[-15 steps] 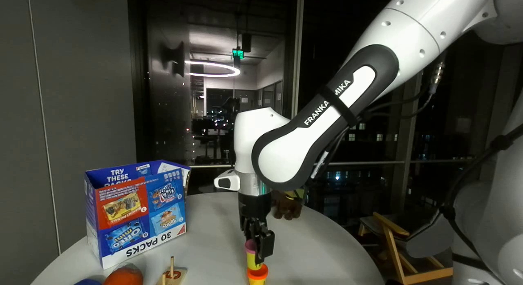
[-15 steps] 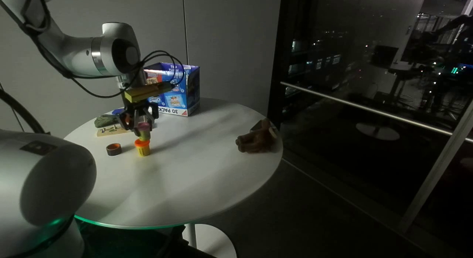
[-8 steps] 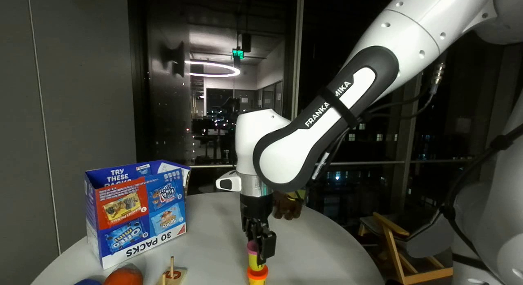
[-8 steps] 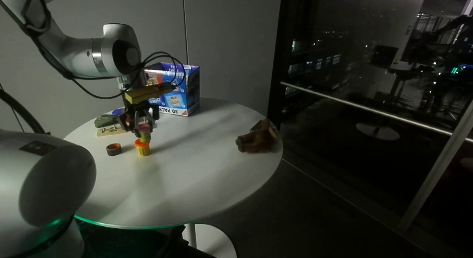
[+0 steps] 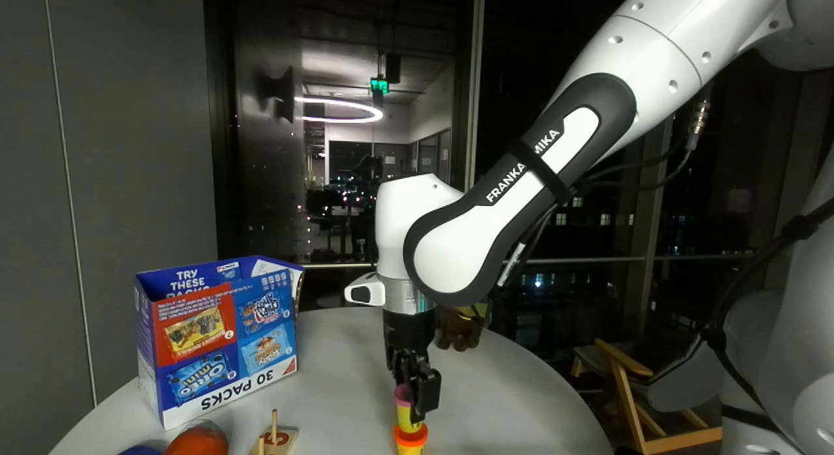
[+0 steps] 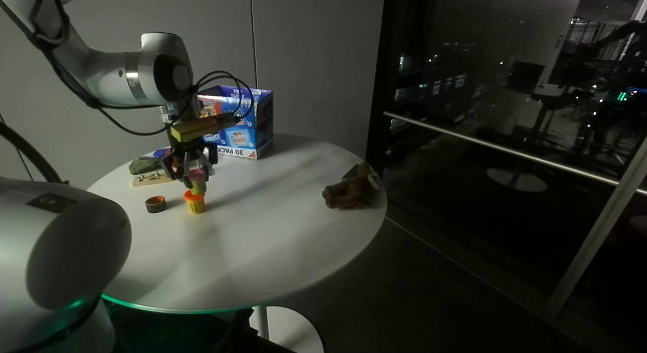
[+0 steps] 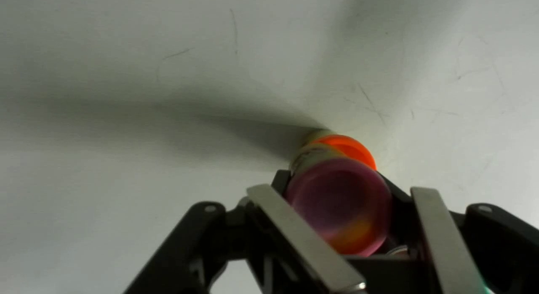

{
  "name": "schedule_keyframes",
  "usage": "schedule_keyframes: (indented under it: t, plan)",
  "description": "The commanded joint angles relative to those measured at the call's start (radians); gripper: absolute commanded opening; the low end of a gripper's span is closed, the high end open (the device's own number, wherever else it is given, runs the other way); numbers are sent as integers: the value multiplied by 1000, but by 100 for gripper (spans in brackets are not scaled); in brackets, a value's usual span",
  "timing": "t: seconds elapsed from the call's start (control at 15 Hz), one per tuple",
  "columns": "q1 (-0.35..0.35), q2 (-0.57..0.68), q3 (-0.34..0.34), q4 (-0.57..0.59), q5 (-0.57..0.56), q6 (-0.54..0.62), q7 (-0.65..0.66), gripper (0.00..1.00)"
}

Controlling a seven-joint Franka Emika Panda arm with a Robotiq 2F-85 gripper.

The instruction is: Stack the yellow containers together then put the black masking tape on top of the containers.

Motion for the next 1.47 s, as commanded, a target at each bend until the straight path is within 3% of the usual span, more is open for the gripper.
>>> schedule_keyframes:
  t: [0.0,0.2,0.27,0.4,0.6,1.0,1.4]
  plan:
    - [1,-26,1,-7,2,-22,6,24]
    - [2,-27,1,-7,1,-25,3,24]
    - [3,-27,1,-5,11,-31,12,74]
    - [2,-25,1,-1,9,-43,10,79]
    - [3,-33,0,4,16,-63,8,100]
    - [21,-112,-10,16,53,-103,-20,100]
    - [69,-120,-36,31,146,-263,-195,100]
